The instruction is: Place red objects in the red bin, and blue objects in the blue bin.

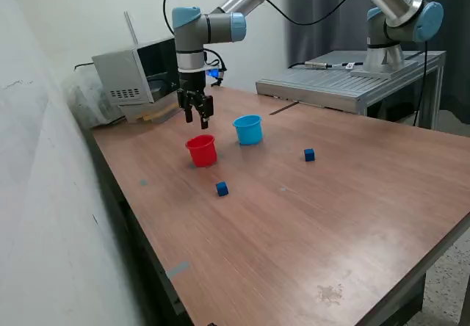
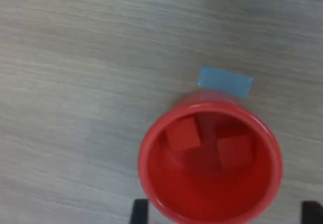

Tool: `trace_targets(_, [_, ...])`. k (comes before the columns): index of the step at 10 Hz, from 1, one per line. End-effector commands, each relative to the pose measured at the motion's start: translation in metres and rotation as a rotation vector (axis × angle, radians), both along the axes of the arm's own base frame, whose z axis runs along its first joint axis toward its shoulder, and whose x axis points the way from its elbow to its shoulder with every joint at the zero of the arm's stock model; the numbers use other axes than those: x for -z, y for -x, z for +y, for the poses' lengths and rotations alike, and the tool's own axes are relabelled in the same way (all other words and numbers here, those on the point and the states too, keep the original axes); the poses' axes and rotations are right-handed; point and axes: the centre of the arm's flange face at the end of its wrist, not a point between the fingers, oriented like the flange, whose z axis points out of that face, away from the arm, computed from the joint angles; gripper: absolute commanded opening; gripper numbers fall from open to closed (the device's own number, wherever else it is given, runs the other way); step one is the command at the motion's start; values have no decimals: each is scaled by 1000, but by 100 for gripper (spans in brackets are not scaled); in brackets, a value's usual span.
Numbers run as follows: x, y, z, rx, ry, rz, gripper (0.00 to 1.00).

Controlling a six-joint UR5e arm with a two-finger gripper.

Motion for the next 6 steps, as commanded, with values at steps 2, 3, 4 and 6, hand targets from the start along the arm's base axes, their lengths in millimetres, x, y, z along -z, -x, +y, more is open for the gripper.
trace_targets(2, [-21,-1,-61,-21,6,18,100])
trace_targets(3, [-19,-4,-87,-53,7,3,100])
trace_targets(4, [-1,-20,-115,-56,11,-51,100])
trace_targets(6, [-36,-80,-124,154,45,-52,100])
